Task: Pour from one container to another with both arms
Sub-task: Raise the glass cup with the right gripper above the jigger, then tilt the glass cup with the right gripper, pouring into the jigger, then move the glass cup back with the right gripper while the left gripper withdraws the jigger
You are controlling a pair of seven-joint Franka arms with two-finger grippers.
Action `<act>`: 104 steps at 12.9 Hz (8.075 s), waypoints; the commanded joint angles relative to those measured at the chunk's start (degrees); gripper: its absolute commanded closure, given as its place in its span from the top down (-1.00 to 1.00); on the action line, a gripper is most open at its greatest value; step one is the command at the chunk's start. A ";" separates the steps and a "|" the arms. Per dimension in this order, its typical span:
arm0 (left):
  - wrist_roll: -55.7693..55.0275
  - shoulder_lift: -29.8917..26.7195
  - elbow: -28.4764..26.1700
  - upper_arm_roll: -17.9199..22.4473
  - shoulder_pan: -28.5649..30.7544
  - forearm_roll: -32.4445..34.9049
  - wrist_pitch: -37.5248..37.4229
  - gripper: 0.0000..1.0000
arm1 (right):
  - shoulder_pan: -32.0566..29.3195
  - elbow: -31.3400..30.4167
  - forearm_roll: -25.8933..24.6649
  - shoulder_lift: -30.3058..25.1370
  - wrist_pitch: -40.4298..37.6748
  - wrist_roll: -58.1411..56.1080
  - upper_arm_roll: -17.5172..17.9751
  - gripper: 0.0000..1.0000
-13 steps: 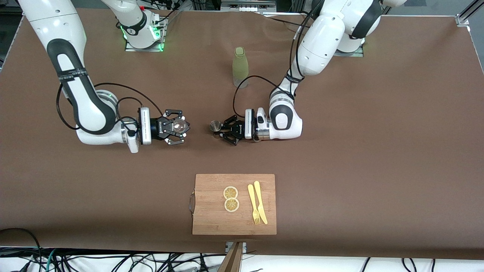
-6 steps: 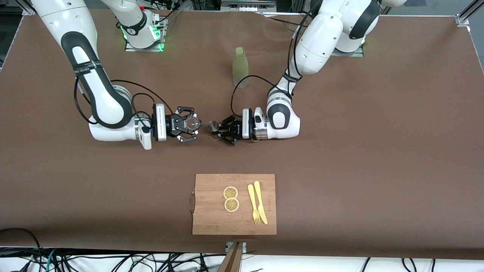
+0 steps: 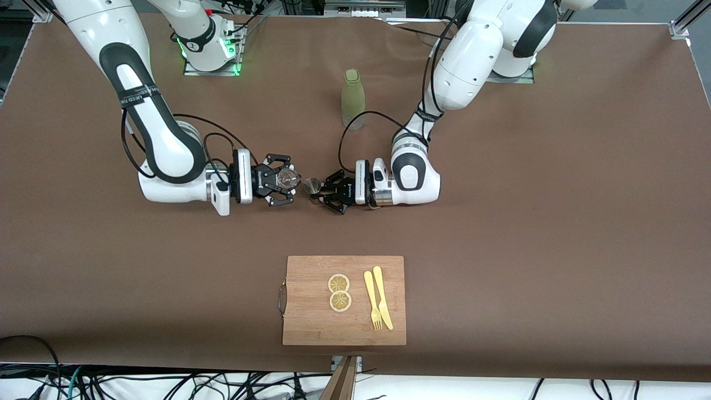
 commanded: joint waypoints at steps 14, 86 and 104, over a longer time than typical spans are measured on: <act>0.44 1.16 1.55 0.50 -0.88 -2.55 0.47 -1.00 | 5.06 -4.60 -12.50 -7.46 10.70 13.32 0.59 -0.71; 0.88 -9.47 -9.61 3.57 22.39 26.17 -22.46 -1.00 | -13.03 -3.73 -3.46 8.98 -19.78 -23.15 -11.44 -0.70; 10.79 -8.77 -9.87 19.47 47.27 53.07 -50.59 -1.00 | -15.50 -3.02 -8.12 17.42 -15.84 -35.54 -16.20 -0.63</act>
